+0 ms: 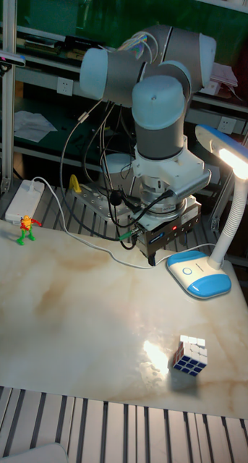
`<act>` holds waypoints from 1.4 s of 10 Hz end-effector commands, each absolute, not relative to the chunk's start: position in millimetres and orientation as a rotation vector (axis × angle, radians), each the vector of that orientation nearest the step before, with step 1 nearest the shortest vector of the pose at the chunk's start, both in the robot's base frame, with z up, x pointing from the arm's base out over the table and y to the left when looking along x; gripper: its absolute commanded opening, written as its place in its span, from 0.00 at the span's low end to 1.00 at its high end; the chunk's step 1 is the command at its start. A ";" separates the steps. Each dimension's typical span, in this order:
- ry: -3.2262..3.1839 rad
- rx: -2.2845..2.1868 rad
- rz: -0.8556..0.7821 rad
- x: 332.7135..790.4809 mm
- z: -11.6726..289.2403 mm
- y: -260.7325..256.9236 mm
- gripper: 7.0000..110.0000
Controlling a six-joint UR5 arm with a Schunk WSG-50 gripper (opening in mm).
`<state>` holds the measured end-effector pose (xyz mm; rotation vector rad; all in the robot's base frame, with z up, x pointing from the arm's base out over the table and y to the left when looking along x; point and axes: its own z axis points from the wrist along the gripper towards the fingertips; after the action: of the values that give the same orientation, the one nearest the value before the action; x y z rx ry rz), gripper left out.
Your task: Turn off the desk lamp by pressing the button
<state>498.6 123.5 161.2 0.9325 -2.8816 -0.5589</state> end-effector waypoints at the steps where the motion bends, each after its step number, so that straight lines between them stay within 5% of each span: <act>1: -2.930 0.887 -0.519 495.0 147.2 124.7 0.79; 14: -3.027 0.900 -0.464 489.1 96.5 150.1 0.79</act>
<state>488.9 148.3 104.3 0.9065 -3.0089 -0.4696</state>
